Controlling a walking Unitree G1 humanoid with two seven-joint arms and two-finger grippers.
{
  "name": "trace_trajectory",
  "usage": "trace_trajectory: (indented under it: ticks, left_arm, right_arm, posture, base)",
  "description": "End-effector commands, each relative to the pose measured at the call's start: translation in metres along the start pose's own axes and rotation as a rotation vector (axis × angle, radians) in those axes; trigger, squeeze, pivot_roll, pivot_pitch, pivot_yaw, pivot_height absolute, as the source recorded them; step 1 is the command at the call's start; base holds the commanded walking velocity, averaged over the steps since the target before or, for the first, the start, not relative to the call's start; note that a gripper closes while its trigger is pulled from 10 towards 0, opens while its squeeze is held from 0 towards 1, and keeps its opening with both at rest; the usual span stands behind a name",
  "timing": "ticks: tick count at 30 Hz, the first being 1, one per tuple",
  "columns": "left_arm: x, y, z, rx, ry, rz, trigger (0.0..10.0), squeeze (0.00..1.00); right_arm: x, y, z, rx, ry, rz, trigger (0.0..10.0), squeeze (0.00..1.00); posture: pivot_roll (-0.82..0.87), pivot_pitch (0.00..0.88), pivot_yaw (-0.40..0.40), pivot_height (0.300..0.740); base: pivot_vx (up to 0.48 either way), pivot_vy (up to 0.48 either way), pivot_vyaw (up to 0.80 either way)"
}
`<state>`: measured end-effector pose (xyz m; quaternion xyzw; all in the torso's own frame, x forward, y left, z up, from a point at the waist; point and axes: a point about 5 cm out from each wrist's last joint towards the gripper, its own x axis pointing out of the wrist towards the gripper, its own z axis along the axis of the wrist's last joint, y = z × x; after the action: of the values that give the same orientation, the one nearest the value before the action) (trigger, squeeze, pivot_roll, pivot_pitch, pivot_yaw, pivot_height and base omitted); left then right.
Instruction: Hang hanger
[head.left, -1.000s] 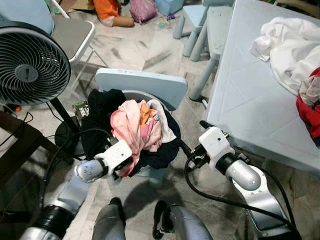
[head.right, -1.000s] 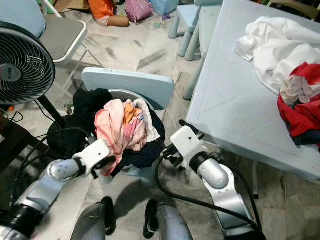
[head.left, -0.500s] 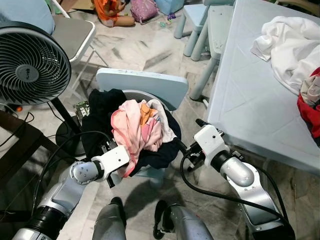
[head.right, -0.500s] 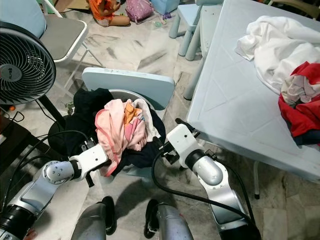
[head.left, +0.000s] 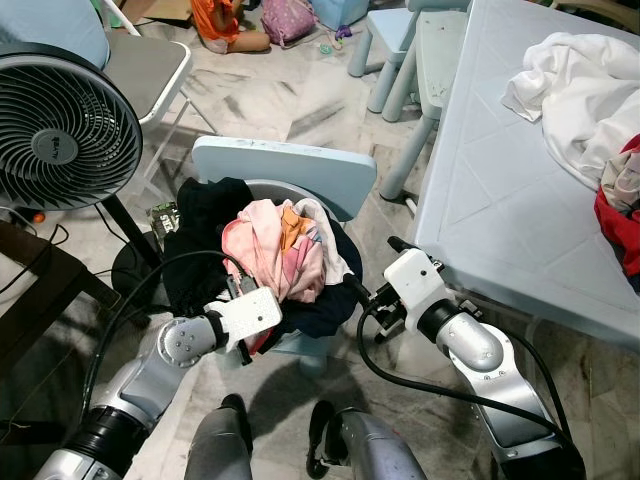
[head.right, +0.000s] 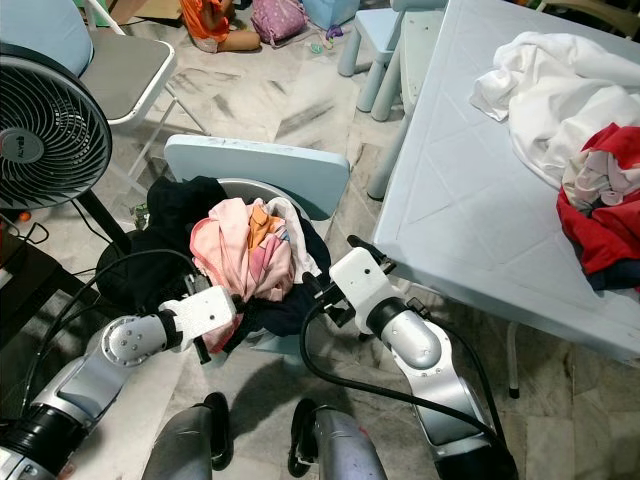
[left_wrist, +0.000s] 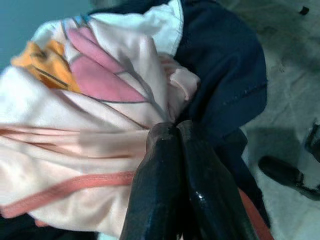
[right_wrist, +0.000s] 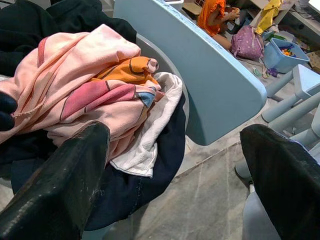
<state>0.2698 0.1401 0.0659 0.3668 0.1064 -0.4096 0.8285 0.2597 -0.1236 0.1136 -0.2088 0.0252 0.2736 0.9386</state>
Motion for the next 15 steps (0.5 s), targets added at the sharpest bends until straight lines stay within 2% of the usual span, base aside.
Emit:
trace_trajectory:
  ticks: [1, 2, 3, 6, 9, 15]
  left_arm:
    - [-0.006, 0.002, -0.006, -0.001, 0.036, 0.038, 9.7, 0.00]
    - [-0.014, 0.004, -0.014, -0.103, 0.067, 0.104, 10.0, 0.44]
    - [-0.020, 0.003, -0.022, -0.171, 0.090, 0.142, 10.0, 1.00]
    - [-0.027, -0.002, -0.034, -0.199, 0.137, 0.177, 10.0, 1.00]
    - [-0.031, -0.007, -0.043, -0.295, 0.164, 0.220, 10.0, 1.00]
    - [-0.032, -0.007, -0.048, -0.228, 0.201, 0.195, 10.0, 1.00]
  right_arm:
    - [-0.002, 0.002, -0.005, -0.002, 0.018, 0.001, 10.0, 0.00]
    - [-0.002, 0.002, -0.006, -0.001, 0.021, 0.001, 10.0, 0.00]
    - [-0.002, 0.003, -0.007, 0.001, 0.021, 0.002, 10.0, 0.00]
    - [0.000, 0.006, -0.006, 0.006, 0.017, 0.008, 10.0, 0.00]
    - [0.004, 0.008, -0.003, 0.012, 0.009, 0.015, 10.0, 0.00]
    - [0.006, 0.007, -0.001, 0.010, 0.003, 0.018, 10.0, 0.00]
  posture:
    - [-0.05, 0.231, -0.087, 0.740]
    - [-0.04, 0.233, -0.087, 0.740]
    - [-0.04, 0.233, -0.087, 0.740]
    - [-0.04, 0.233, -0.087, 0.740]
    - [-0.03, 0.237, -0.090, 0.740]
    - [-0.03, 0.235, -0.094, 0.740]
  base:
    - [0.000, 0.000, 0.00]
    - [0.000, 0.000, 0.00]
    - [0.000, 0.000, 0.00]
    - [0.000, 0.000, 0.00]
    - [0.000, 0.000, 0.00]
    - [0.000, 0.000, 0.00]
